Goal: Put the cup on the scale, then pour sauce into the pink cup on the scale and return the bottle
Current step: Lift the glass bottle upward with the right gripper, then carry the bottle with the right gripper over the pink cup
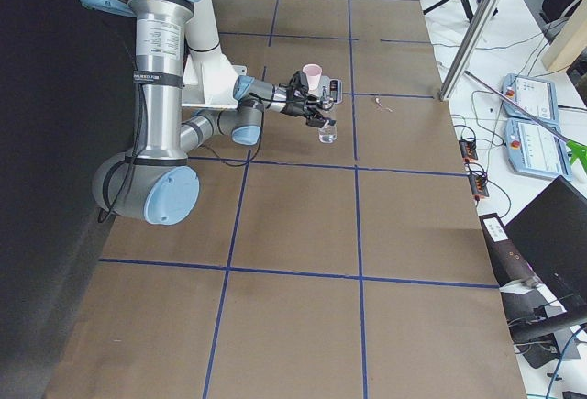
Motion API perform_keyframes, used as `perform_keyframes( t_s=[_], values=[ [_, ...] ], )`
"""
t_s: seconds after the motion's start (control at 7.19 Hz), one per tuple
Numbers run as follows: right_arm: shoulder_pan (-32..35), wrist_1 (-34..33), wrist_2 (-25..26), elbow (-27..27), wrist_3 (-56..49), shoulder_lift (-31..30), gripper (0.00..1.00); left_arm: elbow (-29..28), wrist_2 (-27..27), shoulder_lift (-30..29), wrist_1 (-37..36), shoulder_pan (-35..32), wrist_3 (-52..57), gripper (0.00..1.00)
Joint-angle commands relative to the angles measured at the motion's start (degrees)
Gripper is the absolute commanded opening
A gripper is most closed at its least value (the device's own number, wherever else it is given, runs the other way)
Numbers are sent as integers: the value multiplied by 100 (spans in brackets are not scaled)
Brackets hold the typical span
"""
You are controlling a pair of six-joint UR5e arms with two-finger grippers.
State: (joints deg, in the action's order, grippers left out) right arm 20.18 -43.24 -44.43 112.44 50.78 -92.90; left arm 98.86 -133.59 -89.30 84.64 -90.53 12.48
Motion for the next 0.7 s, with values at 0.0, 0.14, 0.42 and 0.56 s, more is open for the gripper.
perform_keyframes(
  t_s=[0.0, 0.14, 0.42, 0.56],
  values=[
    [-6, -902, 56, -46, -314, 629, 0, -16, 9, 1, 0, 0, 0, 100],
    [-23, -1219, 65, -90, -410, 902, 0, -24, 9, 9, 0, 0, 0, 100],
    [-67, -2411, 231, -82, -989, 1508, 0, -33, 9, 9, -9, 0, 0, 100],
    [-163, -3453, 407, -90, -1008, 1868, 0, -33, 0, 9, -9, 0, 0, 100]
  ],
)
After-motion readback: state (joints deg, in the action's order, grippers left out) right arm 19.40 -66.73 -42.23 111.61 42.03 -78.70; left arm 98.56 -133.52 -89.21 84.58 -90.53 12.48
